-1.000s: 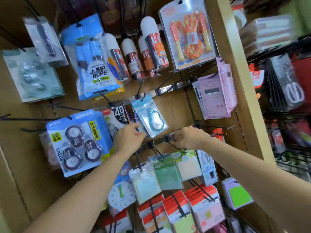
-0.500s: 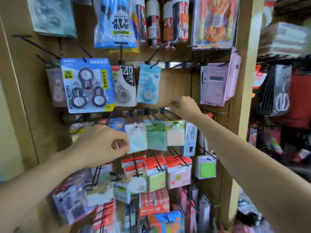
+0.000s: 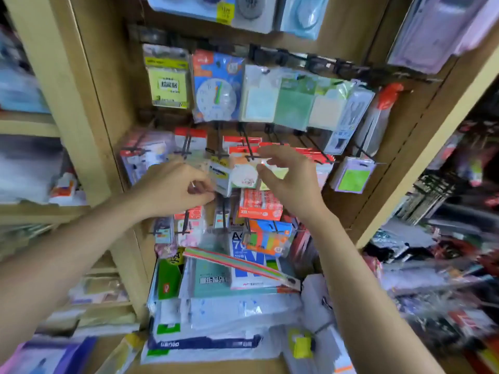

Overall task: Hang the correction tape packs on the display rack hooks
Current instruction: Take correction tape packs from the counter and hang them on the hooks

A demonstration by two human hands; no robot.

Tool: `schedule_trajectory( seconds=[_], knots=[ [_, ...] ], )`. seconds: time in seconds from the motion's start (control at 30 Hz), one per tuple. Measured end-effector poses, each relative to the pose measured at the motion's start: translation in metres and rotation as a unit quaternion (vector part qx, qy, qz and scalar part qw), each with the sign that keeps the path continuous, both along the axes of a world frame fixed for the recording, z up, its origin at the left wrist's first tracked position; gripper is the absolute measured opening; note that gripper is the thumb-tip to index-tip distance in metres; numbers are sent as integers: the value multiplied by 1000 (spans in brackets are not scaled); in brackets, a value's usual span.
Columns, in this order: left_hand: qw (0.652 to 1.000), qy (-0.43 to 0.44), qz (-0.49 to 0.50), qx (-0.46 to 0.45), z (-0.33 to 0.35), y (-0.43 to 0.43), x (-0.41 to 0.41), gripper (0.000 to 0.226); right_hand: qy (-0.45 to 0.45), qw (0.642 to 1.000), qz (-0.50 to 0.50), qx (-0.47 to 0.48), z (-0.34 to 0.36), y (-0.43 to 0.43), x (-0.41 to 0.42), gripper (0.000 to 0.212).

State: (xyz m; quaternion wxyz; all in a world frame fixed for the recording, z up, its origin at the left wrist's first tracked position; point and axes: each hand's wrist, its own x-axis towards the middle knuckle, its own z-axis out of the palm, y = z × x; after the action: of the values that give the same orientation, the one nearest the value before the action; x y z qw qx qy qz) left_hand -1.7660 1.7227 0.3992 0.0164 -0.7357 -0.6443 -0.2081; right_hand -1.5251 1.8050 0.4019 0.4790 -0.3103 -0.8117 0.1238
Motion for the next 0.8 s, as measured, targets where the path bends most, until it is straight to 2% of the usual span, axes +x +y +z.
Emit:
schedule_trajectory(
  seconds=[0.13, 0.27, 0.4, 0.53, 0.6, 0.67, 0.8],
  knots=[
    [995, -77, 7, -67, -71, -23, -16, 15, -35, 993, 5, -111, -75, -27, -10, 23],
    [964, -219, 58, -140, -160, -64, -34, 8, -107, 969, 6, -223, -160, -49, -22, 24],
    [923, -294, 152, -198, -256, -130, -45, 5, -180, 919, 13, -351, -241, -77, -38, 24],
    [856, -371, 249, -261, -372, -212, -51, 39, -294, 859, 35, -418, -305, -106, -60, 29],
    [816, -403, 281, -303, -421, -254, -49, 27, -334, 834, 47, -438, -331, -119, -73, 27],
    [794, -410, 310, -325, -433, -283, -42, 8, -386, 804, 71, -445, -354, -131, -89, 29],
    [745, -438, 381, -329, -445, -309, -40, 10, -473, 737, 122, -467, -396, -153, -128, 31]
  ],
)
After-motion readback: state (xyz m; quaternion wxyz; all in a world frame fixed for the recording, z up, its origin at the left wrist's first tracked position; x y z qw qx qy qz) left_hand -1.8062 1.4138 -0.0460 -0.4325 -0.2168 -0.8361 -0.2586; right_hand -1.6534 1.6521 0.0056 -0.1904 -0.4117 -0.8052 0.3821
